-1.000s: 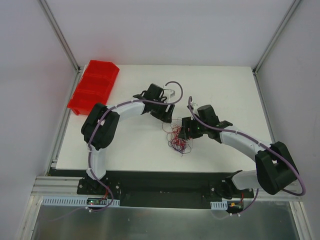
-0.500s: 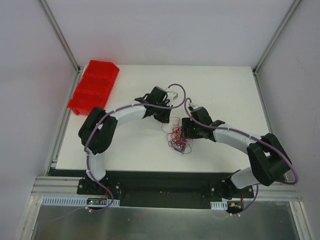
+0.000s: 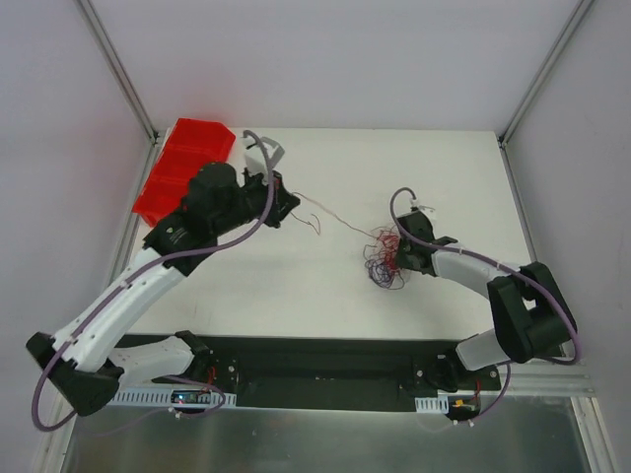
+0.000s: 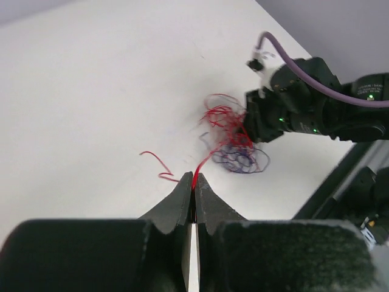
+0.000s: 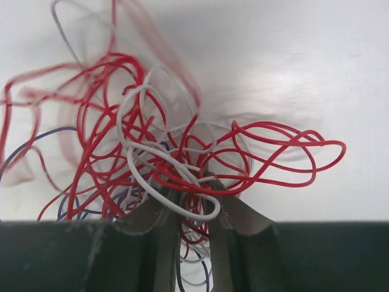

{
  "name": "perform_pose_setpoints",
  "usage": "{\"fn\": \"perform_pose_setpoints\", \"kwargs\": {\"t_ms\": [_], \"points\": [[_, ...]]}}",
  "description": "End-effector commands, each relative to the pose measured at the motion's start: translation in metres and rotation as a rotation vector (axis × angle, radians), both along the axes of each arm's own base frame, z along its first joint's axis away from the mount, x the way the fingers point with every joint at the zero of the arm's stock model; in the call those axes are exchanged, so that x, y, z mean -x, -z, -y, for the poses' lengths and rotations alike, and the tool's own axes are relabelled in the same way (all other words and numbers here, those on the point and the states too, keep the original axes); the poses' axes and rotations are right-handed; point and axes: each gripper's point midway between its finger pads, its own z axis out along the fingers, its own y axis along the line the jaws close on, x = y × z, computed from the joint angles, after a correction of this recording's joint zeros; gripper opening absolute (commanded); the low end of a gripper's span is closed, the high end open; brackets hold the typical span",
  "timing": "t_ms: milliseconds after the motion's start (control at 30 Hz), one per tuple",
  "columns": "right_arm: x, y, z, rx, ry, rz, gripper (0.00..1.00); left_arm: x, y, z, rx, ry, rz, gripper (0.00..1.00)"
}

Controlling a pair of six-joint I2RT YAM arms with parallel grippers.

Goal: Untangle the cables

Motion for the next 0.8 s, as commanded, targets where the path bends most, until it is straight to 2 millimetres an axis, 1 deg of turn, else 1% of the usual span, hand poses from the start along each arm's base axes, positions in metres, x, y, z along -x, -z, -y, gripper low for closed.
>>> {"fn": "perform_pose_setpoints", "kwargs": {"t_ms": [0, 67, 133, 167, 233, 300, 433, 533, 633, 667, 700, 767], "points": [[0.011, 0.004, 0.064, 0.073, 0.190, -0.040, 0.30, -0.004, -0.068, -0.075, -0.041, -0.308, 0.211, 0.00], [0.010, 0.001, 0.073, 0.073, 0.216, -0.037, 0.36, 0.004, -0.099, -0.101, -0.038, -0.379, 0.289, 0.00], [0.009, 0.000, 0.081, 0.056, 0.243, -0.043, 0.38, 0.014, -0.124, -0.118, -0.026, -0.412, 0.343, 0.00], [0.008, 0.001, 0.084, 0.034, 0.251, -0.051, 0.40, 0.018, -0.134, -0.123, -0.018, -0.421, 0.360, 0.00], [0.006, 0.002, 0.089, 0.014, 0.269, -0.067, 0.44, 0.026, -0.146, -0.129, -0.001, -0.422, 0.374, 0.00], [0.006, 0.002, 0.092, 0.006, 0.275, -0.076, 0.51, 0.030, -0.152, -0.134, 0.014, -0.437, 0.378, 0.00], [0.005, 0.001, 0.094, -0.007, 0.277, -0.075, 0.61, 0.036, -0.164, -0.150, 0.043, -0.502, 0.398, 0.00], [0.005, 0.000, 0.095, -0.010, 0.282, -0.063, 0.68, 0.039, -0.171, -0.150, 0.055, -0.493, 0.396, 0.00], [0.005, 0.003, 0.093, -0.022, 0.273, -0.075, 0.69, 0.048, -0.190, -0.160, 0.101, -0.516, 0.423, 0.00], [0.004, 0.003, 0.091, -0.028, 0.267, -0.077, 0.69, 0.049, -0.194, -0.156, 0.113, -0.496, 0.424, 0.00], [0.004, 0.004, 0.090, -0.032, 0.260, -0.078, 0.69, 0.049, -0.193, -0.148, 0.118, -0.464, 0.413, 0.00], [0.003, 0.004, 0.087, -0.043, 0.243, -0.076, 0.69, 0.048, -0.184, -0.129, 0.133, -0.392, 0.368, 0.00]]}}
